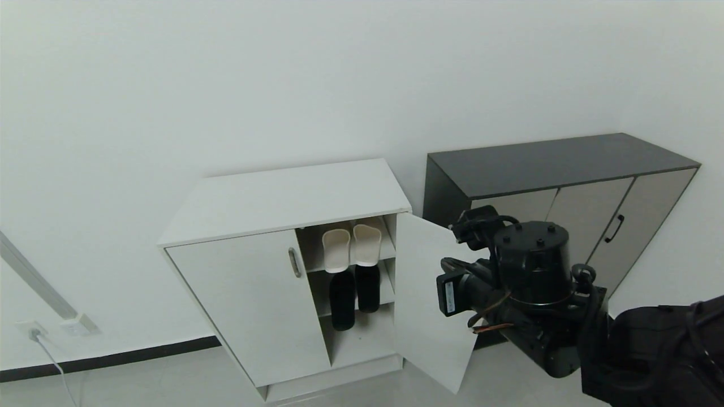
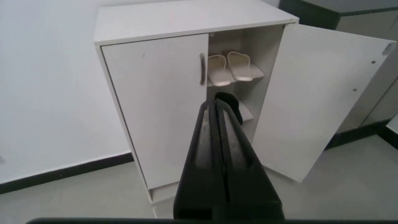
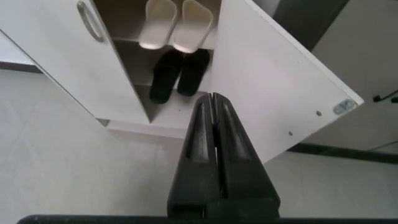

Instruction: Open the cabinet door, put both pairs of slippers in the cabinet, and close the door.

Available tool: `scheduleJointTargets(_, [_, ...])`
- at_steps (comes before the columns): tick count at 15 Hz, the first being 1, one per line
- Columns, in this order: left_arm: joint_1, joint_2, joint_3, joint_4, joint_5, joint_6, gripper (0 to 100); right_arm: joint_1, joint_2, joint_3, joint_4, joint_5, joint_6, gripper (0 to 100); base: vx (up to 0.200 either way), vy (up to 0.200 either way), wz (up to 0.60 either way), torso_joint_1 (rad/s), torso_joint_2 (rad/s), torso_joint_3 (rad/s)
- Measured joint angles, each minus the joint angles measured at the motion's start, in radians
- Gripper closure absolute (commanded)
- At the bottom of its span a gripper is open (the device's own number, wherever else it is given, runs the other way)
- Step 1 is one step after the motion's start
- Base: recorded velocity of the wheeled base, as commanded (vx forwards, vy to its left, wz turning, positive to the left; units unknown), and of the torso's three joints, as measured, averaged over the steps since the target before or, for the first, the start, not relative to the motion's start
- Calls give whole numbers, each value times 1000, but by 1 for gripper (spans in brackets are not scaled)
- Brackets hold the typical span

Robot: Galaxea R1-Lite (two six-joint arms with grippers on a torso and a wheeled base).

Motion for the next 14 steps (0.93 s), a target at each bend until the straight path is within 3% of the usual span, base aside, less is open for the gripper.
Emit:
scheduleJointTargets(8, [0,0,0,-1,0,0,100,-264,149,-285,107,127,0,100,0,0,0,0,0,0])
scheduleJointTargets(14, [0,0,0,-1,0,-1,100,-357,290,-415,119,139,0,100,0,0,0,0,0,0])
